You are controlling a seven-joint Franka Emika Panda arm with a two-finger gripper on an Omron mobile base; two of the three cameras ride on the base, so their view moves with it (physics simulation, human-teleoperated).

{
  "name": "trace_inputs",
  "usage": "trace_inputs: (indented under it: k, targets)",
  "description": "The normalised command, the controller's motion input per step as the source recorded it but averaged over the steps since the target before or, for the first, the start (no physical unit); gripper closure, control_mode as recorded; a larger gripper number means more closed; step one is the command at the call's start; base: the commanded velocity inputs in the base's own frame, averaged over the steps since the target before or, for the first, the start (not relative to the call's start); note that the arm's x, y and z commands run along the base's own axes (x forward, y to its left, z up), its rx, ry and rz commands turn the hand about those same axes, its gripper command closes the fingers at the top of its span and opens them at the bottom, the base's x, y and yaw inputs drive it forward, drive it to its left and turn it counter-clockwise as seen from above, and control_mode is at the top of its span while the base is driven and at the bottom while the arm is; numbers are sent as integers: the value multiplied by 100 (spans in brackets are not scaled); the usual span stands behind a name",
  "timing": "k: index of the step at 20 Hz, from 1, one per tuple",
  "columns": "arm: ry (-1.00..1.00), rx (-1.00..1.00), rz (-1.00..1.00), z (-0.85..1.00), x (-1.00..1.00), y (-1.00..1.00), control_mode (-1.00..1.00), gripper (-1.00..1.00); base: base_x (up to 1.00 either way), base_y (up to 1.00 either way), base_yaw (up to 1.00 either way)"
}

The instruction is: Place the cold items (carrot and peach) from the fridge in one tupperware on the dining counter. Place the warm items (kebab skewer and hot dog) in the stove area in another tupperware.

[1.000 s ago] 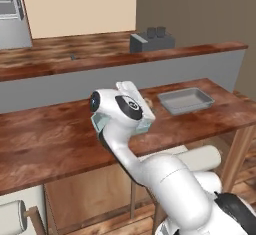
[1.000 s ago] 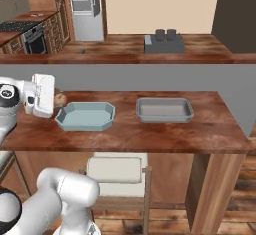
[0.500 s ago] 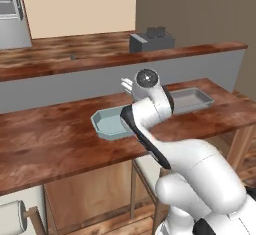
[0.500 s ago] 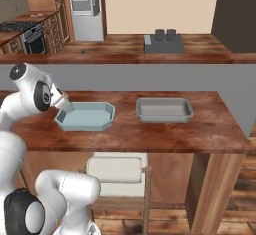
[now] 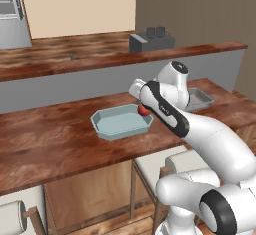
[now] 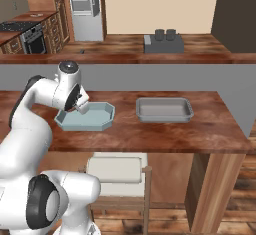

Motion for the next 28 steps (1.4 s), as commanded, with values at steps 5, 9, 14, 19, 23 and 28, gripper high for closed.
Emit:
trace_inputs:
  k: [5, 9, 14, 19, 23, 28]
  targets:
    - [19, 0, 2, -34, 85, 0, -100, 100, 0, 0, 0]
    - [11, -1, 0, -47, 84, 0, -100, 100, 0, 0, 0]
    - [0, -4, -1, -56, 54, 8, -100, 100, 0, 0, 0]
    - [0, -8, -1, -71, 40, 13, -100, 100, 0, 0, 0]
    - [-1, -6, -1, -64, 30, 13, -100, 100, 0, 0, 0]
    - [-1, -1, -2, -38, 43, 0, -100, 100, 0, 0, 0]
